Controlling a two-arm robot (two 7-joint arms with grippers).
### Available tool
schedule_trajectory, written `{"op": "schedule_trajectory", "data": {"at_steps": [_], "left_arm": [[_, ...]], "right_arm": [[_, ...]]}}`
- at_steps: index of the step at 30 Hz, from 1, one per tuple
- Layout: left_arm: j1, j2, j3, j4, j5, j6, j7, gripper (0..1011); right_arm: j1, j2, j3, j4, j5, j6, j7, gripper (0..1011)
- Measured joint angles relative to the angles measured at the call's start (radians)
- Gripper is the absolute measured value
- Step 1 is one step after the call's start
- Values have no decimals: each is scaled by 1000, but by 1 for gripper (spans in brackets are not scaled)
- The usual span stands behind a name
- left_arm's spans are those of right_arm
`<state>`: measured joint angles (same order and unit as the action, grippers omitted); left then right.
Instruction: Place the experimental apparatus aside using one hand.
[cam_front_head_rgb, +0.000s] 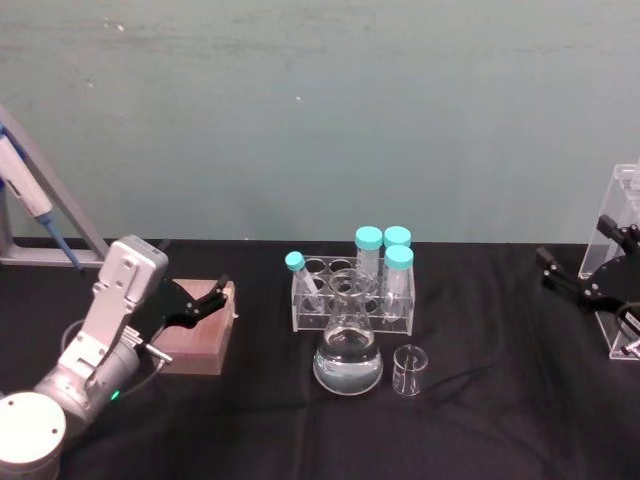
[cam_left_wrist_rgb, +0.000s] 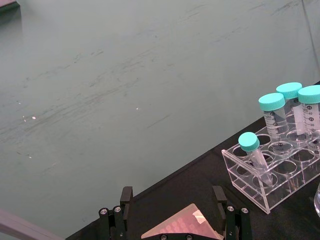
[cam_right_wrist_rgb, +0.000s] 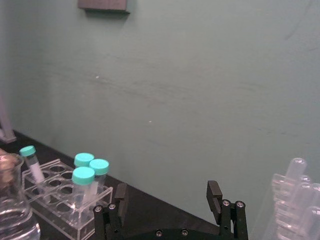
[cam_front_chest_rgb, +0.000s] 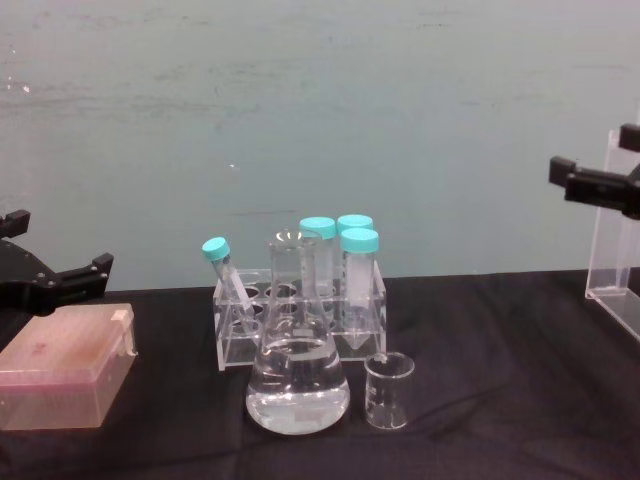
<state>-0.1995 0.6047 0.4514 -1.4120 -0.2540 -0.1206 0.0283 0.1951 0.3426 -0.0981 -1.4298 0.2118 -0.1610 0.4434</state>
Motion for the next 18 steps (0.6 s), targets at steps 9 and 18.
{"op": "schedule_trajectory", "data": {"at_steps": [9,18], "left_arm": [[0,0,0,0,0,0,0,1000],[0,0,0,0,0,0,0,1000]], "right_arm": [[69,40,-53,106,42,-6,92,1003],[105,54,-95,164,59,-6,134,1003]]}}
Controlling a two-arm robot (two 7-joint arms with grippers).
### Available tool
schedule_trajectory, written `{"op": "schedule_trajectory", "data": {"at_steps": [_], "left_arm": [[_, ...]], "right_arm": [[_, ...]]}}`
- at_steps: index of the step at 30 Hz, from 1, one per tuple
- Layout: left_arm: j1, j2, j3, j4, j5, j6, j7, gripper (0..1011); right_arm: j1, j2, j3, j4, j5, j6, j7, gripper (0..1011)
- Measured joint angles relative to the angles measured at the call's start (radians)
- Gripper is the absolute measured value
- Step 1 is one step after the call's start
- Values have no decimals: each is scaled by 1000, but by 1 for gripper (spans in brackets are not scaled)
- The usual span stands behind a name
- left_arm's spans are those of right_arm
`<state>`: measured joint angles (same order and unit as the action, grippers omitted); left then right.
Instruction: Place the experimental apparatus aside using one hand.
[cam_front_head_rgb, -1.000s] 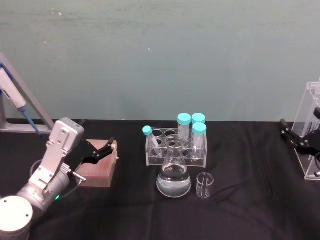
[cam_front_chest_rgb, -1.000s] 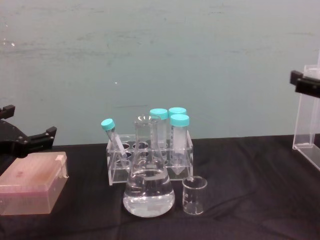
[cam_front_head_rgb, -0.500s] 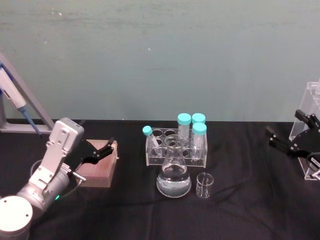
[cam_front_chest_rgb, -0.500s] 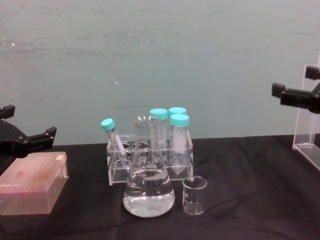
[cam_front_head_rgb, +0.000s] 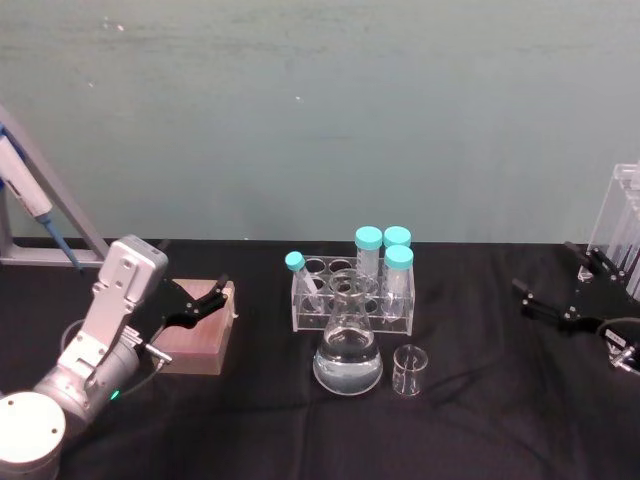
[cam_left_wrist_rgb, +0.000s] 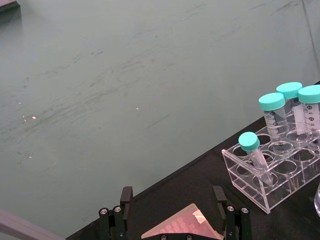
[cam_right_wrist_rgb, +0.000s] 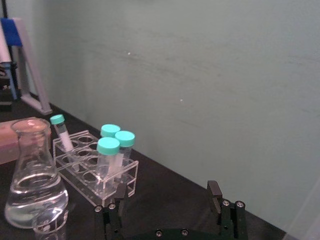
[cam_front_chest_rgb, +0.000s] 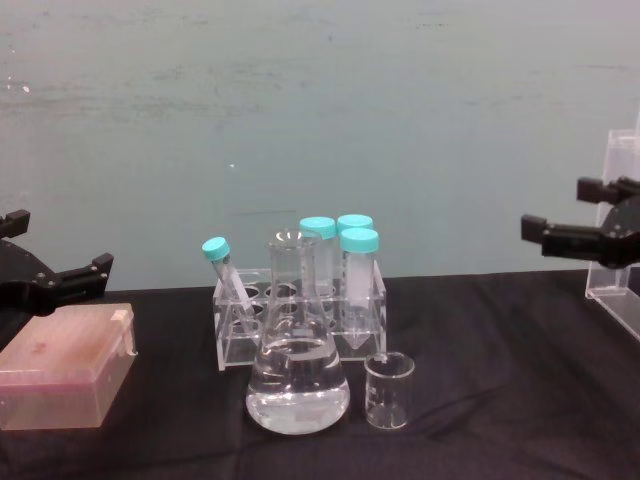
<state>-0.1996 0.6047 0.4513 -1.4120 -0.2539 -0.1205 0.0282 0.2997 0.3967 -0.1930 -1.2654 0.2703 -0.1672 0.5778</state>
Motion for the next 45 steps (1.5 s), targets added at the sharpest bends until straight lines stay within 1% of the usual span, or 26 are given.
{"op": "schedule_trajectory", "data": {"at_steps": [2,5,6,9,16,22,23,30,31,33,37,45], "left_arm": [[0,0,0,0,0,0,0,1000],[0,0,0,0,0,0,0,1000],[0,0,0,0,0,0,0,1000],[0,0,0,0,0,0,0,1000],[0,0,0,0,0,0,0,1000],[0,0,0,0,0,0,0,1000],[0,0,0,0,0,0,0,1000],[0,0,0,0,0,0,0,1000],[0,0,0,0,0,0,0,1000],[0,0,0,0,0,0,0,1000],[0,0,0,0,0,0,0,1000],[0,0,0,0,0,0,0,1000]], "right_arm": [[13,5,-16,19,10,0,21,1003],[28,9,-32,39,20,-3,44,1003],[28,9,-32,39,20,-3,44,1003],[47,13,-53,64,34,-6,75,1003],[82,11,-86,115,64,-2,125,1003],[106,8,-114,153,79,5,154,1003],[114,6,-123,162,80,5,163,1003],[147,3,-168,198,83,-5,197,1003],[147,3,-168,198,83,-5,197,1003],[156,1,-182,209,82,-10,206,1003],[177,0,-211,229,77,-18,226,1003],[210,-4,-256,260,67,-29,252,1003]]}}
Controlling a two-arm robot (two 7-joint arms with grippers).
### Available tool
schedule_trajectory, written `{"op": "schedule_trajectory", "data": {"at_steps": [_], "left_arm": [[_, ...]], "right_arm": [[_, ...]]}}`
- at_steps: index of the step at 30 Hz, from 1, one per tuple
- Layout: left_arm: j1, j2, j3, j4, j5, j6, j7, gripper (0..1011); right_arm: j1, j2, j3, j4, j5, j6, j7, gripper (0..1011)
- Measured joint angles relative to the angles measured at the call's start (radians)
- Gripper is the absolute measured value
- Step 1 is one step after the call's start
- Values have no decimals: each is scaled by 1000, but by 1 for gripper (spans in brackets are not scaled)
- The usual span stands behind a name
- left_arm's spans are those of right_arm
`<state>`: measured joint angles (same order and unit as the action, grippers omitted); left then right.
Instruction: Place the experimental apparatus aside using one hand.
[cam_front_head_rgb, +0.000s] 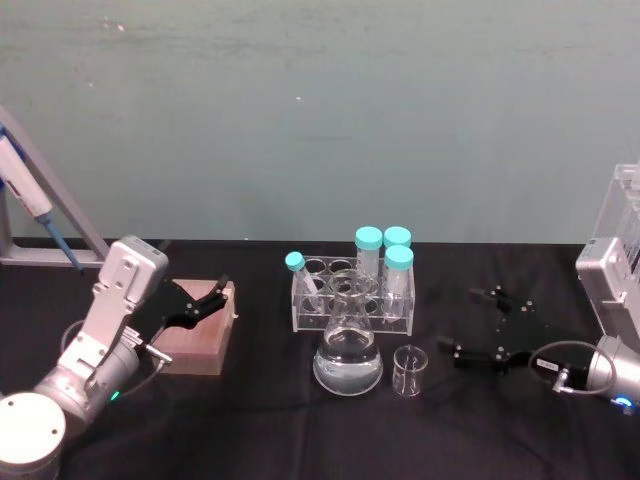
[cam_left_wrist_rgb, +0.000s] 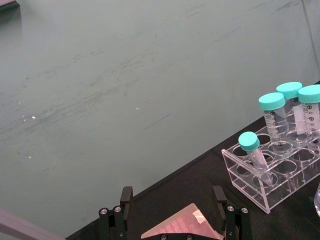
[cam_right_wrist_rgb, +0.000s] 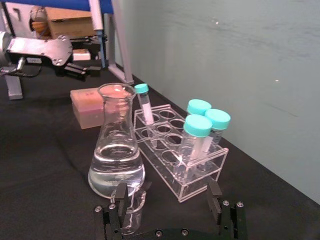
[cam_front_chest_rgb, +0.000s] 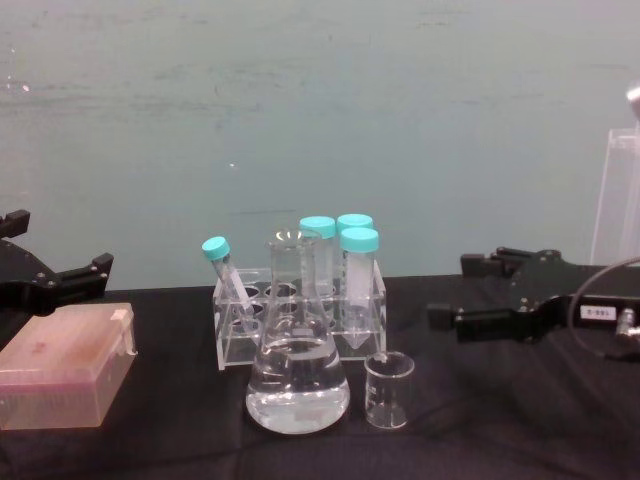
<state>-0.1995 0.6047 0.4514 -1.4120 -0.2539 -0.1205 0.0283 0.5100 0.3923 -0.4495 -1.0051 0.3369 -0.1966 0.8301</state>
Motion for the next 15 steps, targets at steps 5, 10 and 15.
{"op": "schedule_trajectory", "data": {"at_steps": [5,10,15], "left_arm": [[0,0,0,0,0,0,0,1000],[0,0,0,0,0,0,0,1000],[0,0,0,0,0,0,0,1000]], "right_arm": [[20,-5,-27,20,-5,-6,15,1003],[40,-9,-57,38,-9,-9,29,1003],[62,-15,-86,61,-14,-12,45,1003]]}}
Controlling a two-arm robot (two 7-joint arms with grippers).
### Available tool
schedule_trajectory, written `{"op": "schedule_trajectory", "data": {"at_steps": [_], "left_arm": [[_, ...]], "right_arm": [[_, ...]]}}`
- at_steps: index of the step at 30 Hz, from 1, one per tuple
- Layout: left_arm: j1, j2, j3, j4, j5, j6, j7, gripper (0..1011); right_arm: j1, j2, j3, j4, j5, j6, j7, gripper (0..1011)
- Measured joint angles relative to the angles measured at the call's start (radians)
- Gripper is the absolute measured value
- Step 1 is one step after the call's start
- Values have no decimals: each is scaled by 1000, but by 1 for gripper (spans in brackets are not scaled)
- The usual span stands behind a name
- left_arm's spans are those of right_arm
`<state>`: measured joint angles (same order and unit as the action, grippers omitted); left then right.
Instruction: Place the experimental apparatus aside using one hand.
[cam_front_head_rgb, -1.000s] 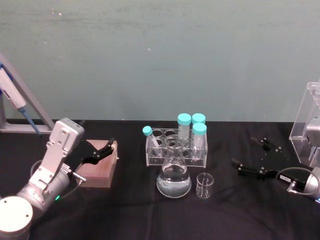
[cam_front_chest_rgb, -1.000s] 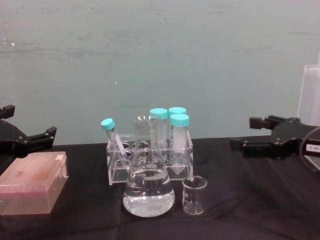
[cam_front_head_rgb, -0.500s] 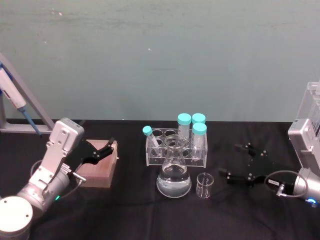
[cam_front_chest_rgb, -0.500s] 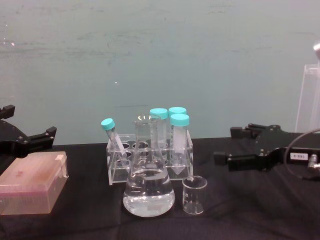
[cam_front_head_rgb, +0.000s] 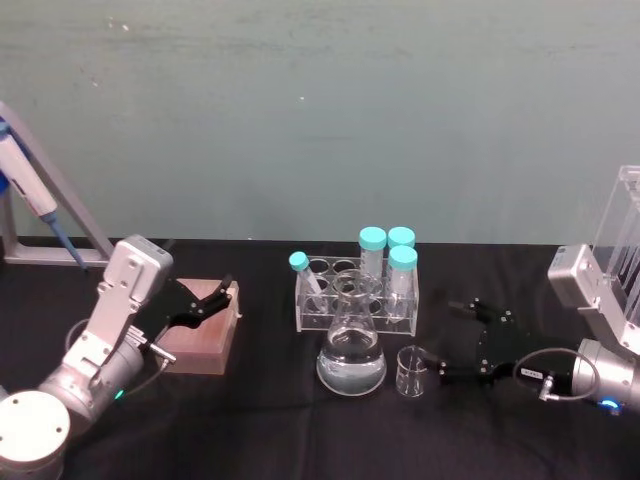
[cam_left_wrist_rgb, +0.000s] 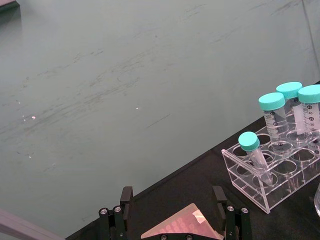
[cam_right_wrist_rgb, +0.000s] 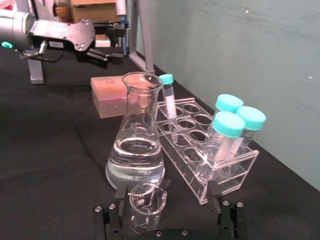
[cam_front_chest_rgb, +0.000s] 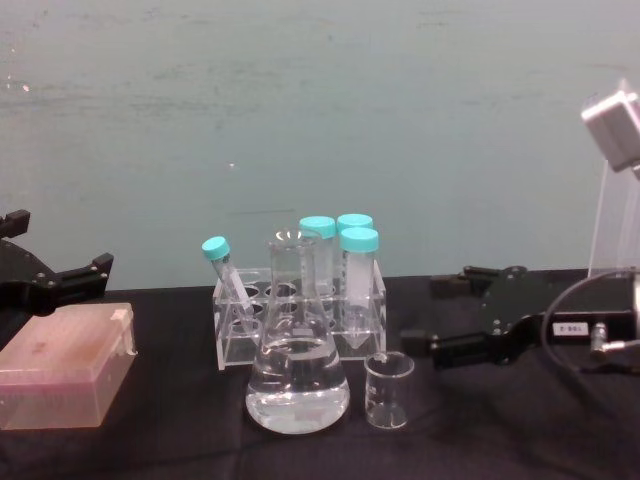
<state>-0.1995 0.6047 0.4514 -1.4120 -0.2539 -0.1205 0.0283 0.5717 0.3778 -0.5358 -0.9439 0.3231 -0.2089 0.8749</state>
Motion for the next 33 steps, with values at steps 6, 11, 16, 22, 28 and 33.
{"op": "schedule_trajectory", "data": {"at_steps": [6,11,16,22,28,33], "left_arm": [[0,0,0,0,0,0,0,1000],[0,0,0,0,0,0,0,1000],[0,0,0,0,0,0,0,1000],[0,0,0,0,0,0,0,1000],[0,0,0,0,0,0,0,1000],[0,0,0,0,0,0,0,1000]], "right_arm": [[27,-11,-31,37,-5,-1,20,1003],[51,-23,-56,71,-7,-6,34,1003],[68,-32,-72,97,-10,-14,42,1003],[85,-42,-88,124,-14,-20,50,1003],[99,-51,-103,149,-21,-21,58,1003],[111,-58,-113,172,-26,-22,65,1003]]}}
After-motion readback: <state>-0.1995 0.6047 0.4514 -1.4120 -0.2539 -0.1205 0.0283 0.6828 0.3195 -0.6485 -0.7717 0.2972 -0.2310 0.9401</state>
